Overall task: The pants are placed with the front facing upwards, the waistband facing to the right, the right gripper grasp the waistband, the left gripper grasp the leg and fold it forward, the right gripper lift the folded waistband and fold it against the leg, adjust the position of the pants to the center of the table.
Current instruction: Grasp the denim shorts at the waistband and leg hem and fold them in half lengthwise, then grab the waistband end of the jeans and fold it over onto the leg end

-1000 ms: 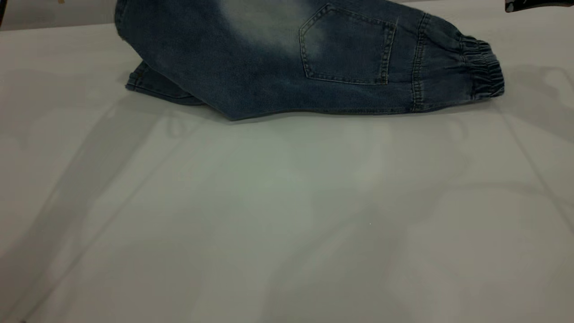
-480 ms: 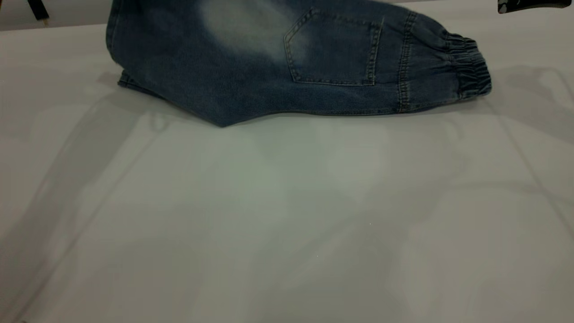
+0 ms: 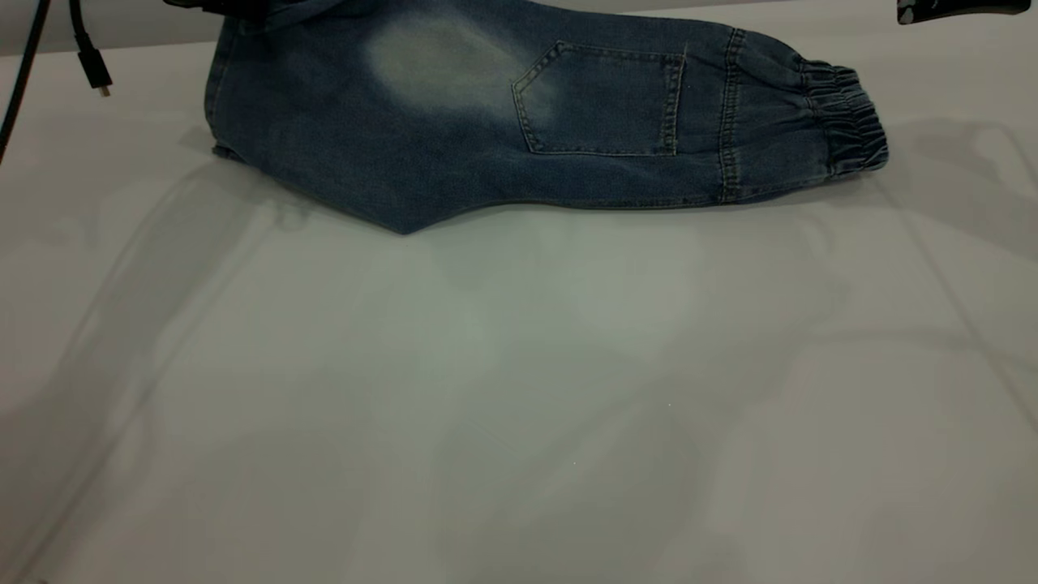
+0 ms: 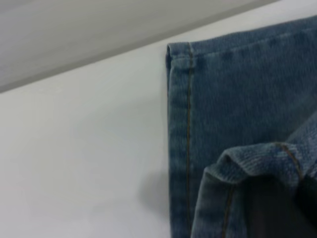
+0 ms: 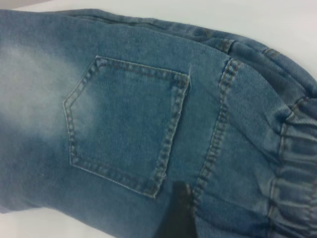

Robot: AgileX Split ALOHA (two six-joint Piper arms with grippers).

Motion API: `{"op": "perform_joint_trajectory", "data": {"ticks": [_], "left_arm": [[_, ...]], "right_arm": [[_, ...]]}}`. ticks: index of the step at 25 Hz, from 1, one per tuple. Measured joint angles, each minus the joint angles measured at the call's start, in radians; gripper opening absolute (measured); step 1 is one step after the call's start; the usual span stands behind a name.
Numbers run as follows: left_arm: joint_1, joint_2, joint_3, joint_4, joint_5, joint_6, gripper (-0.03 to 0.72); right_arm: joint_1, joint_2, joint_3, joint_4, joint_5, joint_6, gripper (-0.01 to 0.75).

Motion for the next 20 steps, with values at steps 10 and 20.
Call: {"op": "perform_joint_trajectory", "data": {"ticks": [10,20], "left_arm": [[0.0,0.0,0.001,0.0,-0.084,0.0,0.412],[-0.012,-0.003,-0.025,-0.005,0.056,-0.034,0.44]], "right_arm": [[-0.001,0.0,0.0,-0.001,0.001,0.001,0.577],[-0.072,0.0,0.0,-0.107,0.152,0.226,0.577]]}}
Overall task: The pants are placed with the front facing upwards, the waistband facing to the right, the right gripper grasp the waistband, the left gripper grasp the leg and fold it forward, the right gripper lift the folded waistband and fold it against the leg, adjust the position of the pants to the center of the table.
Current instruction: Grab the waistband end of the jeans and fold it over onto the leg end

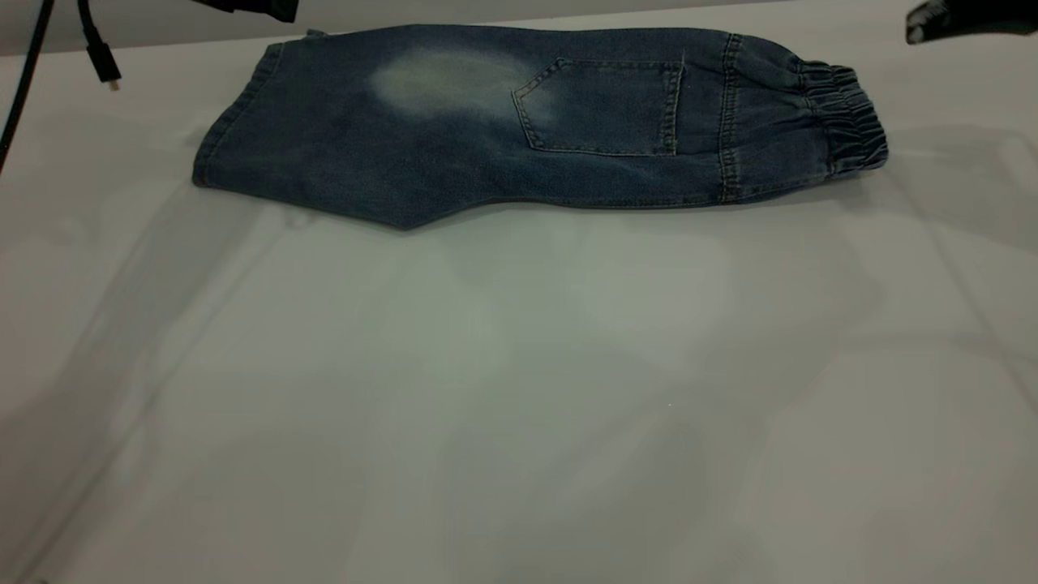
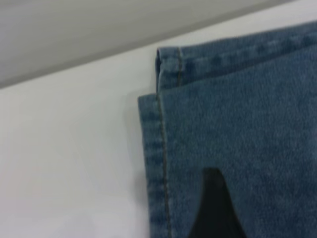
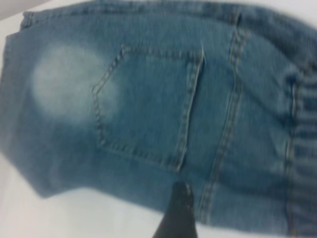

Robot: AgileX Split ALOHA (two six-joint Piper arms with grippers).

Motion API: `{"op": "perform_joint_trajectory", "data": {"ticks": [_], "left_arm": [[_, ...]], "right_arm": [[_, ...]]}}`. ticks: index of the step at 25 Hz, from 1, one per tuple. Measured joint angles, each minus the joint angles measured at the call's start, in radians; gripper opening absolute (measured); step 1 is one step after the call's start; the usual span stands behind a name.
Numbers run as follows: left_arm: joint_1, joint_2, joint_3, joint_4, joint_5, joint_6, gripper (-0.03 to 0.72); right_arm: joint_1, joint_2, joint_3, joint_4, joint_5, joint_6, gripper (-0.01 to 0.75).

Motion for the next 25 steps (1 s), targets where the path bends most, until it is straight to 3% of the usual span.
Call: {"op": "perform_joint_trajectory", "data": {"ticks": [5,9,16,25], "left_arm": [[0.0,-0.001,-0.077,0.0,0.091,0.0,0.44],[-0.011,-0.001,-0.123,0.0,0.14,0.0,0.44],[-0.025,-0.001,-0.125,0.0,0.168,0.0,0.44],[-0.045,-0.001,-0.125,0.0,0.186,0.003,0.44]], "right_arm": [[-0.071,0.0,0.0,-0.108,0.125,0.145,0.577],[-0.082,0.022,0.0,-0.137,0.202,0.156,0.577],[-0.113,0.128,0.0,-0.118,0.257,0.072,0.577],[-0.163,0.269,0.0,0.087,0.363,-0.091,0.577]]}}
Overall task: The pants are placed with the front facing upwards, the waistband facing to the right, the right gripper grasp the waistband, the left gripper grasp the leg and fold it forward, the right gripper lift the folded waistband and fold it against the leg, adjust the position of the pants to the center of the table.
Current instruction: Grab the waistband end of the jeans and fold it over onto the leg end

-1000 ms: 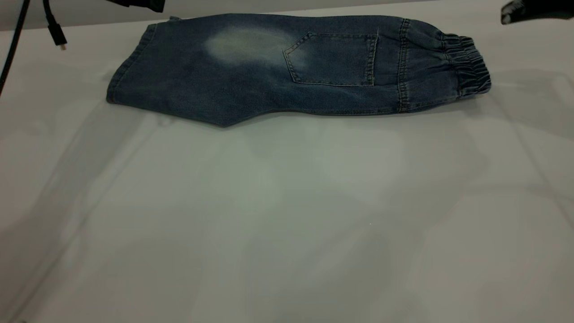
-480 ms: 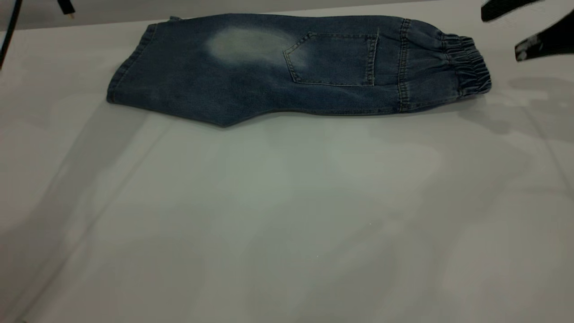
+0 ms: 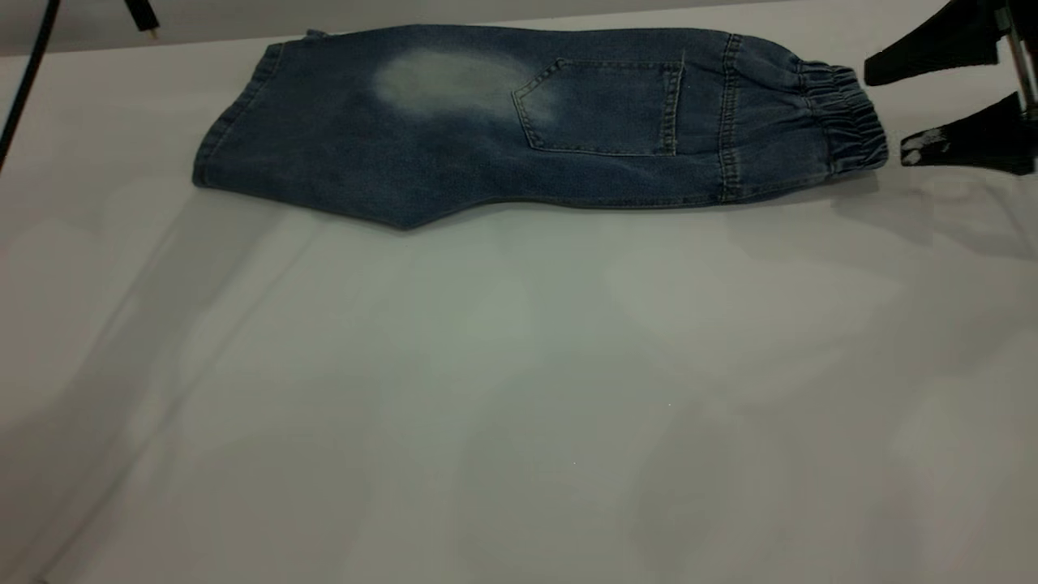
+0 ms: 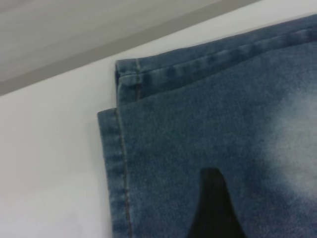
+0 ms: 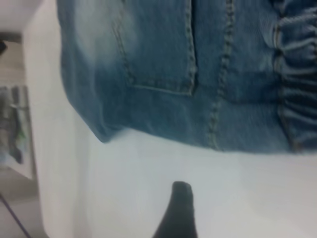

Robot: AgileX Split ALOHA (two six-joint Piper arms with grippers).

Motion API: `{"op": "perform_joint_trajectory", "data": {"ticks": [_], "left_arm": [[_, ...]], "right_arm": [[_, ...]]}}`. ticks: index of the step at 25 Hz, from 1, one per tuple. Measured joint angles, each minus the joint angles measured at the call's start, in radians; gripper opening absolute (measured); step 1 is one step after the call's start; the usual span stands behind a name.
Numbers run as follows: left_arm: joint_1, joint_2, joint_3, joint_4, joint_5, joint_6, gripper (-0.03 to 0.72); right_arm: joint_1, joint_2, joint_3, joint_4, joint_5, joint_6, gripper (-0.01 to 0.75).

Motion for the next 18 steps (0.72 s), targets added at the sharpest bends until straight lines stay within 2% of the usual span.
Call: {"op": "perform_joint_trajectory", "data": {"ticks": [11,18], "left_arm": [[-0.003,0.0,0.0,0.0,-0.001,0.001,0.44],[-0.003,0.0,0.0,0.0,-0.003,0.0,0.44]], "right_arm": [[0.0,0.022,0.0,0.042,-0.019,-0.012,0.577],[0.0,0.022,0.0,0.022,-0.094,0.023,0.577]]}}
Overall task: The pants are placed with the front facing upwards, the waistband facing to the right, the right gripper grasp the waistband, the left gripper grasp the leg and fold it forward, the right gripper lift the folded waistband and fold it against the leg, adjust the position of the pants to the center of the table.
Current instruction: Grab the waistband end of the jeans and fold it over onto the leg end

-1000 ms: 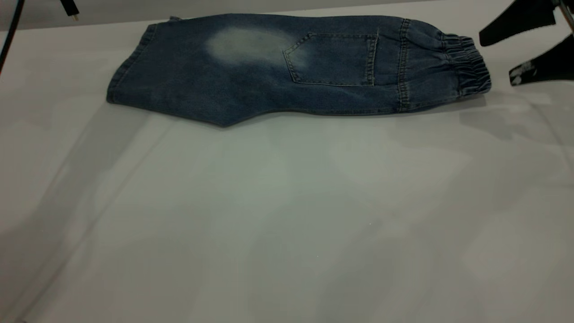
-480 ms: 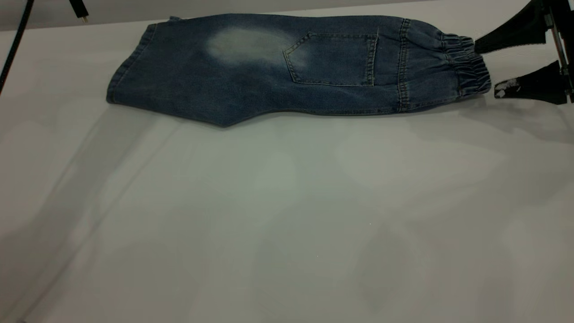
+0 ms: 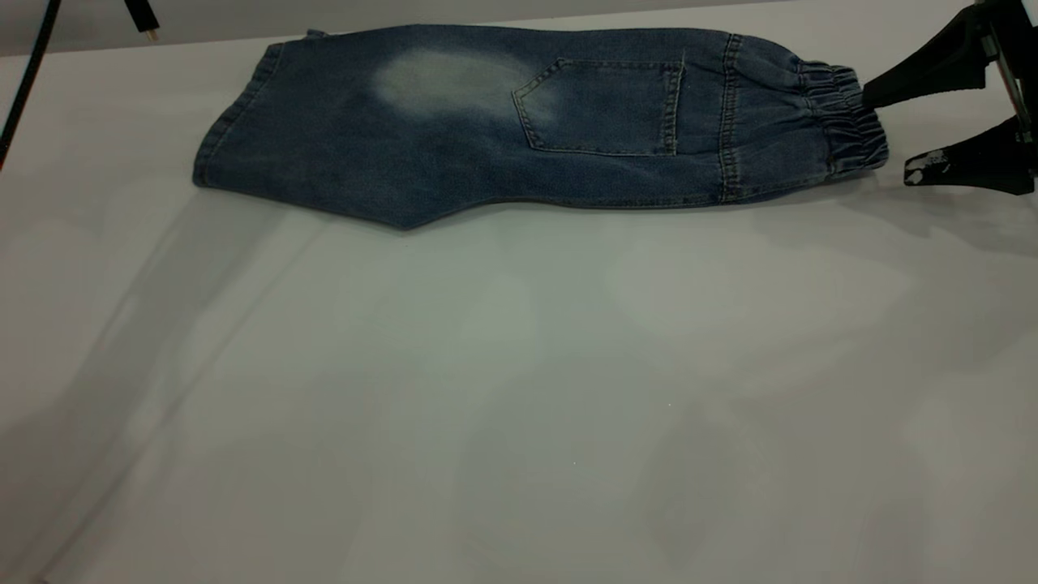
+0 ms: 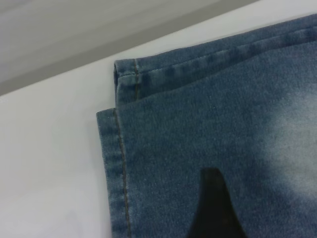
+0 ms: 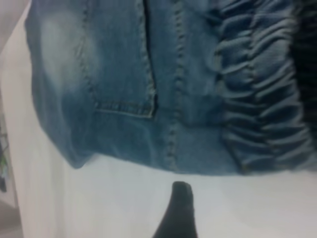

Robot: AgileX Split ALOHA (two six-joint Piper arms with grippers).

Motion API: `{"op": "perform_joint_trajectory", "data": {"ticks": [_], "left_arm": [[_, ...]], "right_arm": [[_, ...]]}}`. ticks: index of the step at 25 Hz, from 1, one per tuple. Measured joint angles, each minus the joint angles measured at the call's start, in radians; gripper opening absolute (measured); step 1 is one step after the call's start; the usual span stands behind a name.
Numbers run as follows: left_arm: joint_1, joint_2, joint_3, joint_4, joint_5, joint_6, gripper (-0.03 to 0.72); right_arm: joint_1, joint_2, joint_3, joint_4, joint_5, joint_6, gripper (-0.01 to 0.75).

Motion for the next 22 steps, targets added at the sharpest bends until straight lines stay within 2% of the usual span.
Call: {"op": "perform_joint_trajectory", "data": {"ticks": [13,22], "left_arm": [[0.0,0.0,0.0,0.0,-0.005,-0.001,0.44],[0.0,0.0,0.0,0.0,-0.015,-0.001,0.44]], "right_arm": [[0.0,0.032,0.0,0.019,-0.01,0.006,0.586],[0.0,0.095,-0.043,0.062,0.027,-0.024,0.586]]}}
